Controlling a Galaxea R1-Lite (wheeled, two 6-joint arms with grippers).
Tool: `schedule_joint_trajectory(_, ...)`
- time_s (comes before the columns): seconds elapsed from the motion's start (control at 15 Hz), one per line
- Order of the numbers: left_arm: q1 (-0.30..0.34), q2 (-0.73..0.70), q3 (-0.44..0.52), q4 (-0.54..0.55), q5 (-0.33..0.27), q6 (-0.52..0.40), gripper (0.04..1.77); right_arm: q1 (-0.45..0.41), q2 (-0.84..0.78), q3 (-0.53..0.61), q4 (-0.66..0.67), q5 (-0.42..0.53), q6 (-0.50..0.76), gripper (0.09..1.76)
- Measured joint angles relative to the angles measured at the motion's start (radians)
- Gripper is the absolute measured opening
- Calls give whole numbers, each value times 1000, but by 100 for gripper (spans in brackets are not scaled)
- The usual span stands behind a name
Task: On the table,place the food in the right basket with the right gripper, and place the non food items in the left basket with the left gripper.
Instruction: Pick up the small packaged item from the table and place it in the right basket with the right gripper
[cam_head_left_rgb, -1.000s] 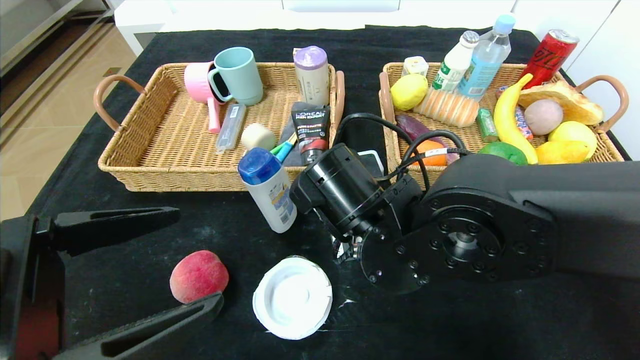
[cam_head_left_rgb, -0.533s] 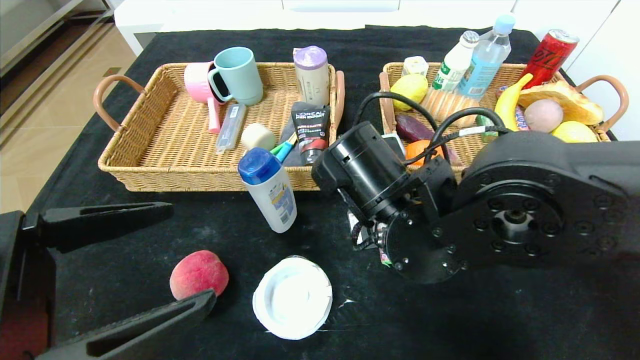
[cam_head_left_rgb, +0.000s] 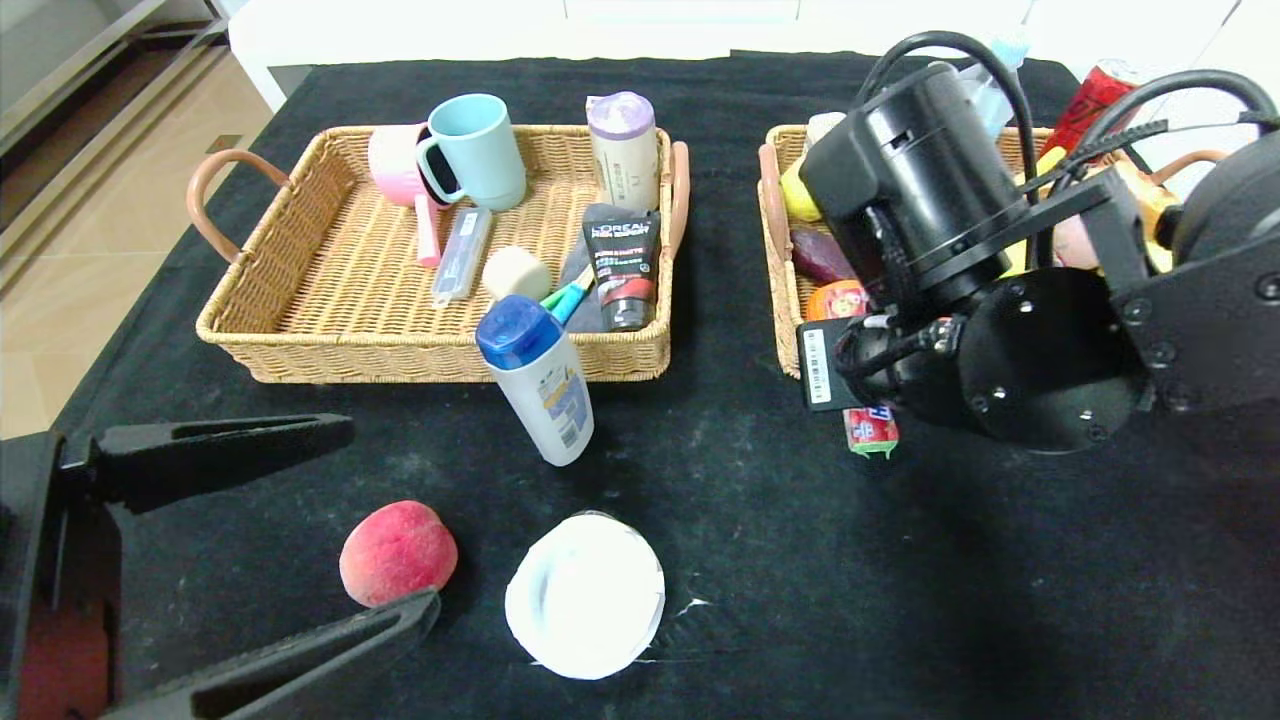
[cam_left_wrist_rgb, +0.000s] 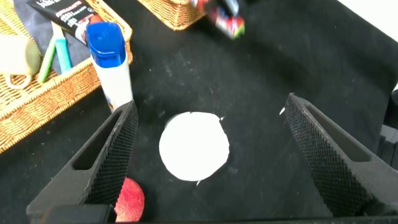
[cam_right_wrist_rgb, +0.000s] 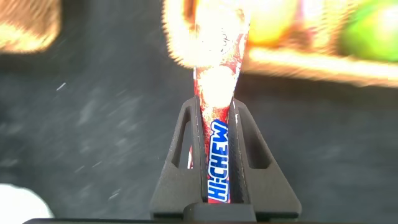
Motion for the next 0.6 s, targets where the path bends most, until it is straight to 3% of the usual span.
schedule_joint_trajectory(0.6,-4,11,4,1,0,0,172,-201,-52,-64,-101,-1,-212,31)
